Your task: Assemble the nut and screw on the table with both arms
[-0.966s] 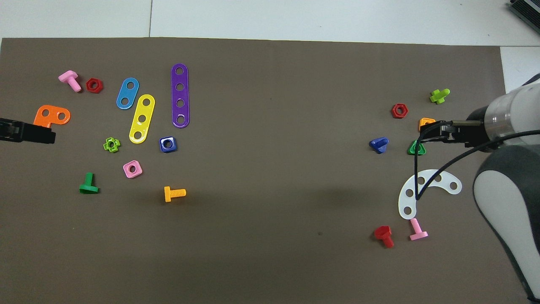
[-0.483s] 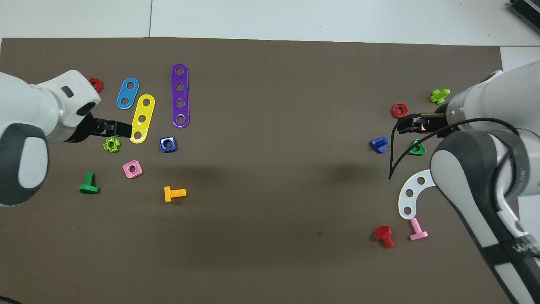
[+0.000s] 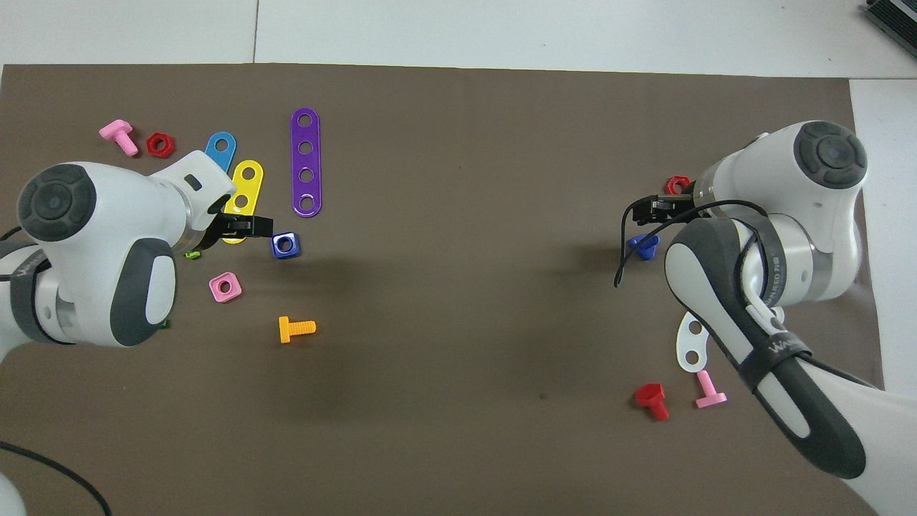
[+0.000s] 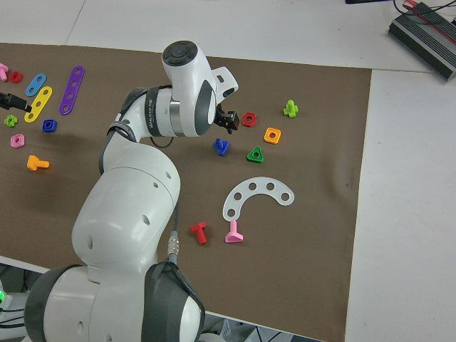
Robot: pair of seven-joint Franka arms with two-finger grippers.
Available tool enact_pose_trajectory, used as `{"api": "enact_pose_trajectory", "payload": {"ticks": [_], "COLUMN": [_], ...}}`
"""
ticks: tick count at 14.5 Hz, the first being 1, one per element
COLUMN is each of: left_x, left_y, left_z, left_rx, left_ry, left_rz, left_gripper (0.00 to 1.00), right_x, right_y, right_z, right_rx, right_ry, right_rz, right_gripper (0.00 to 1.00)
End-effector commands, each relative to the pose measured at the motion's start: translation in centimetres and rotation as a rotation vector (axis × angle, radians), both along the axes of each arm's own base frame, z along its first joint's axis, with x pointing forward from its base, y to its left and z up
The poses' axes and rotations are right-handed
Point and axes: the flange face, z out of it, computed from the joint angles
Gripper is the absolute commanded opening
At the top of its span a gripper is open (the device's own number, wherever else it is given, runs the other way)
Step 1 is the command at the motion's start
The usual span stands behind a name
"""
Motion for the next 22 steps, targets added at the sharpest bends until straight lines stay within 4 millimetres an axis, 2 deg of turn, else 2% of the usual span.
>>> {"api": "enact_pose_trajectory", "payload": {"ticks": [1,3,5,7,9,11,13,14,15,16,17,20,22], "left_x": [0.5,0.5,0.6,0.3,-0.2,-0.6,-1.0,-1.2,-1.2,-1.3,-1.2,-0.9,0.0], "left_y": [-2.3,-3.3,-3.4,-3.6,-3.6,-3.4,-3.8,-3.7,-3.7,-3.7,-3.7,-3.7,-3.8], "left_z": [-3.4,-5.0,-7.2,-7.7,-8.2,-8.5,-8.6,-8.7,-8.7,-8.6,-8.5,-8.2,-7.3], "left_rx": [-0.028,-0.024,-0.018,-0.013,-0.008,-0.003,0.006,0.009,0.011,0.012,0.014,0.016,0.016], "left_ry": [-0.024,-0.012,0.004,0.021,0.039,0.06,0.089,0.103,0.109,0.116,0.119,0.112,0.101], "left_rz": [0.068,0.062,0.059,0.055,0.053,0.054,0.046,0.047,0.044,0.047,0.044,0.041,0.042], "left_gripper": [1.0,1.0,0.97,0.93,0.9,0.78,0.6,0.48,0.28,0.09,0.0,0.0,0.0], "right_x": [-1.5,-2.0,-2.3,-2.5,-2.5,-2.5,-2.4,-2.3,-2.2,-2.2,-2.1,-1.2,-1.2], "right_y": [-0.1,-0.1,-0.1,-0.2,-0.2,-0.2,-0.2,-0.1,-0.1,0.0,1.2,4.8,9.3], "right_z": [-2.3,-3.1,-3.7,-3.8,-3.9,-3.9,-3.9,-3.8,-3.7,-3.7,-3.2,-1.0,0.2], "right_rx": [0.012,0.01,0.007,0.007,0.007,0.007,0.006,0.007,0.008,0.008,0.01,0.025,0.042], "right_ry": [-0.02,-0.013,-0.001,0.004,0.005,0.004,0.0,-0.012,-0.021,-0.02,-0.028,-0.067,-0.082], "right_rz": [0.005,0.02,0.027,0.025,0.027,0.027,0.044,0.044,0.042,0.042,0.051,-0.019,-0.079], "right_gripper": [0.91,0.87,0.76,0.68,0.54,0.39,0.32,0.25,0.1,0.0,0.0,0.0,0.0]}}
